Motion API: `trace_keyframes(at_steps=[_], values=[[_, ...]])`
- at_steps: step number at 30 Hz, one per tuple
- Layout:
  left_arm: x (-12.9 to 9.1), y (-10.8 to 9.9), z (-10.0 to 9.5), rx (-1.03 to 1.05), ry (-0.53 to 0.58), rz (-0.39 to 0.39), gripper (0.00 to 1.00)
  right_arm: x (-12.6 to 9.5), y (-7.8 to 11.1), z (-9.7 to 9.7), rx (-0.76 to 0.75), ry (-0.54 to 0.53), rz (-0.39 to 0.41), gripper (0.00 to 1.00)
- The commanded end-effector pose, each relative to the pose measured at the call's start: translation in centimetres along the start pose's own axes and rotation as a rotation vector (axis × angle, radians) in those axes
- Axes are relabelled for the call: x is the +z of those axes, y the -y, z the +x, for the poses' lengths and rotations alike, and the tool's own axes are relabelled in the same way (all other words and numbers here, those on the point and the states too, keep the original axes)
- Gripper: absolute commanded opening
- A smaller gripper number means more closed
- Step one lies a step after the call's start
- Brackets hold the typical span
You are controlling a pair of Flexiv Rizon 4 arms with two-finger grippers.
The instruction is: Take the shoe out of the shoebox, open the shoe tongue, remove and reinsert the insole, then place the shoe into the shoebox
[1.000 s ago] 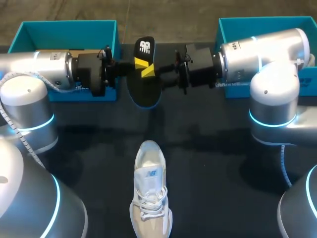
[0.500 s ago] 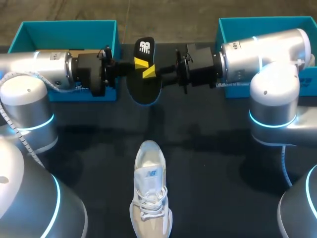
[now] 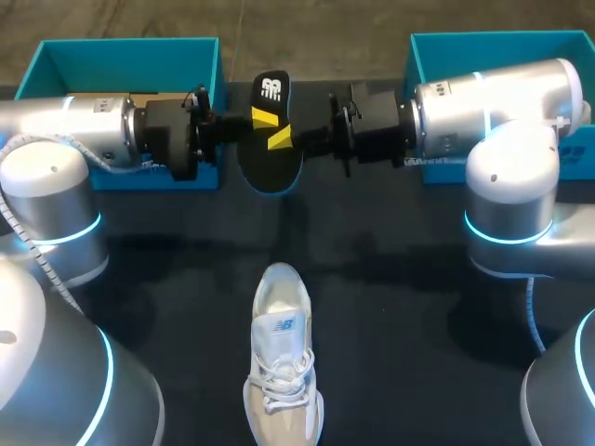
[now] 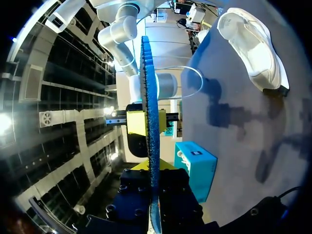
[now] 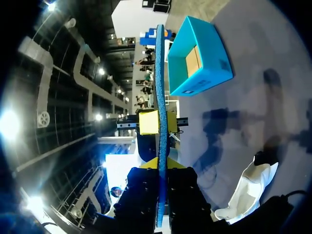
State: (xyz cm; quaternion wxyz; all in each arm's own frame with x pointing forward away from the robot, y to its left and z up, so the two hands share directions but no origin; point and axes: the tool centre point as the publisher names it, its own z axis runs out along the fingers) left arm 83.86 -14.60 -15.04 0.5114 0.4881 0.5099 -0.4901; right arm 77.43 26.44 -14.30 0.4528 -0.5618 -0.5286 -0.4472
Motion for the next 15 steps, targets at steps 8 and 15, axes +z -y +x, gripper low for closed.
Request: trace_keyframes(at_steps=[8, 15], values=[[-0.8, 0.9, -0.5, -0.009, -0.014, 0.025, 1.0, 0.0, 0.6, 0.3, -0.053, -0.011, -0.034, 0.0], [-4.4, 2.0, -0.2, -0.08, -0.125, -0.097, 1.0, -1.3, 0.8, 0.1, -0.139, 0.006, -0.061, 0.0]])
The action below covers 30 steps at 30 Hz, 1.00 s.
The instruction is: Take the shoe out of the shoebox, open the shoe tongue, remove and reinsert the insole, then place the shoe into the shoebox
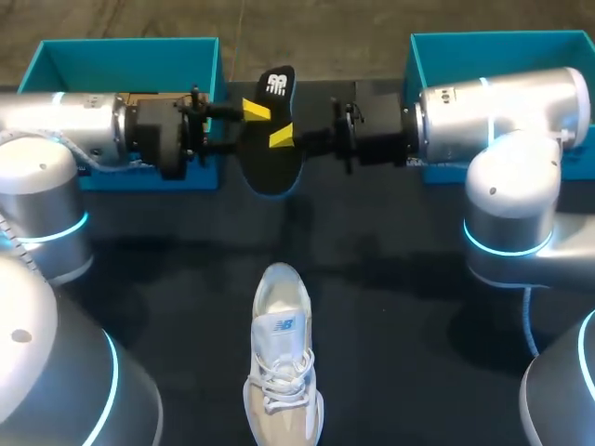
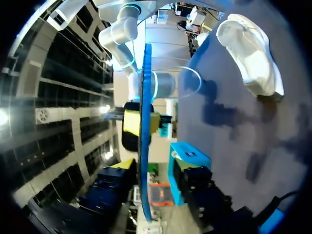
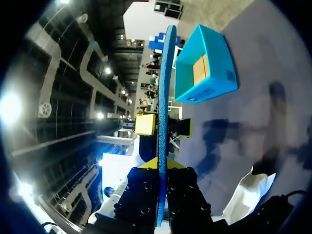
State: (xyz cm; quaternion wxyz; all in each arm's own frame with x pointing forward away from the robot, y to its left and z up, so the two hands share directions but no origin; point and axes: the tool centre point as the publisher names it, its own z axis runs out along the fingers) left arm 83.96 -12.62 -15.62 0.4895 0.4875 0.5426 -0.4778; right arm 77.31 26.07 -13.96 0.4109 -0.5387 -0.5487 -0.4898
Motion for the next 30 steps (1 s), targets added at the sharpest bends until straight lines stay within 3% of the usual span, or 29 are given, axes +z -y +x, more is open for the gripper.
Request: trace_keyframes(at_steps=[1, 4, 8, 22, 28, 30], values=[[-3.1, 2.3, -0.3, -0.066, -0.081, -0.083, 1.0, -1.0, 0.7, -0.1, -0.034, 0.02, -0.006, 0.0], [-4.8, 3.2, 0.5, -0.142, -0.153, -0.095, 1.0, -1.5, 0.8, -0.2, -0.078, 0.026, -0.014, 0.0], [-6.4, 4.0, 2.1, -0.203, -0.326, -0.205, 1.0, -1.8, 1.4, -0.7, -0.127, 0.039, -0.057, 0.0], [-6.4, 4.0, 2.1, -0.203, -0.326, -0.205, 1.0, -1.8, 1.4, -0.7, -0.127, 0.039, -0.057, 0.0], [-6.4, 6.4, 4.4, -0.369, -0.529, -0.284, 1.0, -2.7, 2.2, -1.5, -0.189, 0.094, -0.039, 0.0], [-7.0, 7.2, 5.3, -0.439, -0.598, -0.35, 1.0, -3.3, 2.5, -2.1, -0.223, 0.074, -0.047, 0.0]])
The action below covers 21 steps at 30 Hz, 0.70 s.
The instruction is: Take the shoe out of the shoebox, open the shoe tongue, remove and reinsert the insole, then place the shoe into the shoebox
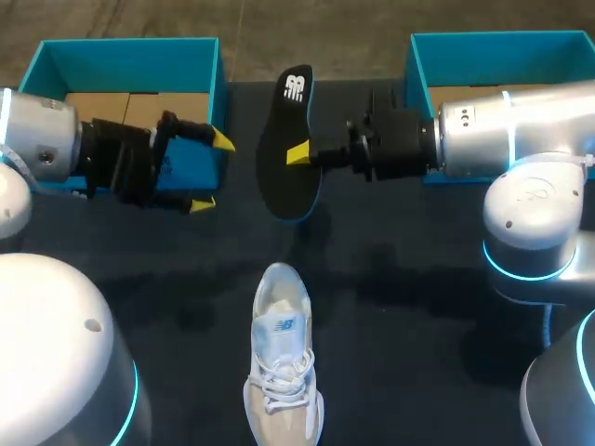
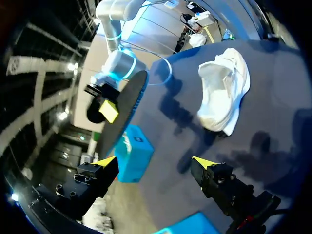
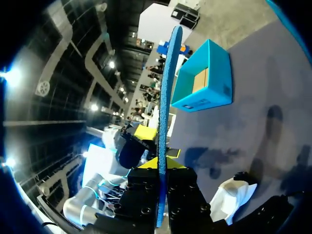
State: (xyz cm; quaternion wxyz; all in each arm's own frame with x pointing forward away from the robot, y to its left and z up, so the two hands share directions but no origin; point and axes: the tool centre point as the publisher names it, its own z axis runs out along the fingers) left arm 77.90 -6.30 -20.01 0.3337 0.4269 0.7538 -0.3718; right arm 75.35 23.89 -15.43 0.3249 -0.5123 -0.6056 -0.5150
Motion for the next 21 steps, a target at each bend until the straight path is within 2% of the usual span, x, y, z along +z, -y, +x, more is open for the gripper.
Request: trace_keyframes(at_steps=[1, 5, 7, 9, 10, 21], values=[[-0.7, 1.5, 1.7, -0.154, -0.196, -0.128, 1.0, -1.4, 0.8, -0.6, -0.049, -0.015, -0.002, 0.0], [-0.9, 2.5, 4.2, -0.278, -0.273, -0.199, 1.0, -2.1, 1.6, -1.7, -0.103, -0.041, -0.024, 0.0], [-1.1, 3.0, 5.4, -0.342, -0.31, -0.182, 1.0, -2.3, 2.0, -2.1, -0.143, -0.035, -0.05, 0.0], [-0.3, 2.8, 6.4, -0.482, -0.436, -0.18, 1.0, -2.3, 2.5, -2.5, -0.201, 0.012, -0.072, 0.0], [0.4, 2.3, 7.0, -0.543, -0.493, -0.204, 1.0, -2.3, 2.5, -2.5, -0.201, 0.012, -0.072, 0.0], [0.4, 2.3, 7.0, -0.543, -0.493, -0.204, 1.0, -2.3, 2.5, -2.5, -0.201, 0.012, -0.072, 0.0]])
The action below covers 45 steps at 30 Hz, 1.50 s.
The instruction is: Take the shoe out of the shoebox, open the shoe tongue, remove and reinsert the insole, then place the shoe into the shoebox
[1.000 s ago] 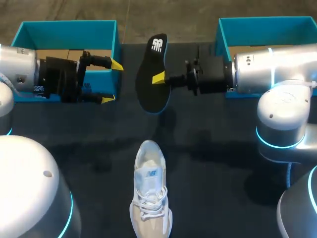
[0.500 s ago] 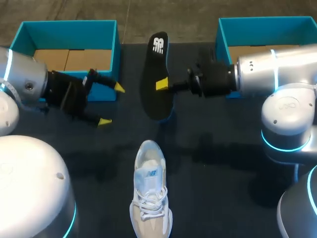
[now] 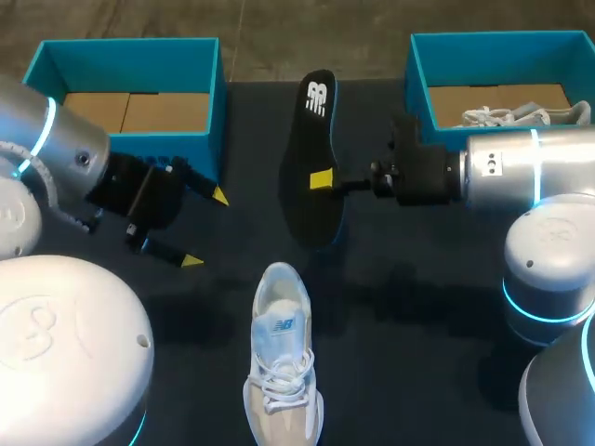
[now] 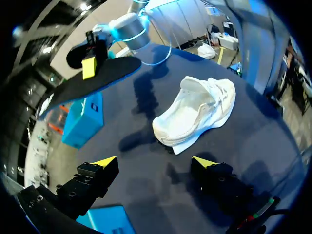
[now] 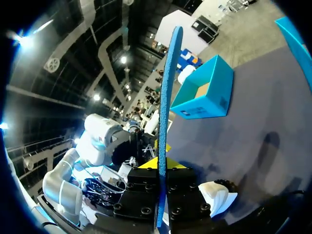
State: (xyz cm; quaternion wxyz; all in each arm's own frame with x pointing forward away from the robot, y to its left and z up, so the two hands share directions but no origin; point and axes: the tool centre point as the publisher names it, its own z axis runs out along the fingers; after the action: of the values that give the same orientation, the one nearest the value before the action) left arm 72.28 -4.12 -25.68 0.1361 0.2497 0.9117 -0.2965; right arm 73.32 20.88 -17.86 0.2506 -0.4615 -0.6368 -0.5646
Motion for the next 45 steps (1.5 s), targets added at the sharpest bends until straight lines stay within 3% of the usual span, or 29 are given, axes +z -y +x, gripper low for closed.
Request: trace_keyframes(at_steps=[1, 5, 13, 16, 17, 35, 45], values=[[0.1, 0.2, -1.0, -0.031, -0.143, -0.052, 1.0, 0.2, 0.0, 0.1, 0.001, 0.005, -0.001, 0.0], [0.1, 0.2, -1.0, -0.031, -0.143, -0.052, 1.0, 1.1, 0.9, 0.0, -0.122, -0.041, -0.02, 0.0], [1.4, -1.0, 1.8, -0.303, -0.218, -0.079, 1.0, 3.1, 2.3, -1.7, -0.19, -0.098, -0.057, 0.0], [1.6, -0.9, 2.4, -0.329, -0.212, -0.135, 1.0, 3.6, 2.7, -1.9, -0.207, -0.102, -0.054, 0.0], [1.8, -1.0, 2.7, -0.322, -0.201, -0.218, 1.0, 3.7, 2.8, -2.0, -0.208, -0.104, -0.053, 0.0], [1.8, -1.0, 2.7, -0.322, -0.201, -0.218, 1.0, 4.2, 3.3, -2.2, -0.234, -0.074, -0.032, 0.0], [3.8, -2.1, 6.0, -0.325, -0.298, -0.227, 1.0, 5.6, 5.4, -4.4, -0.352, -0.105, -0.043, 0.0]])
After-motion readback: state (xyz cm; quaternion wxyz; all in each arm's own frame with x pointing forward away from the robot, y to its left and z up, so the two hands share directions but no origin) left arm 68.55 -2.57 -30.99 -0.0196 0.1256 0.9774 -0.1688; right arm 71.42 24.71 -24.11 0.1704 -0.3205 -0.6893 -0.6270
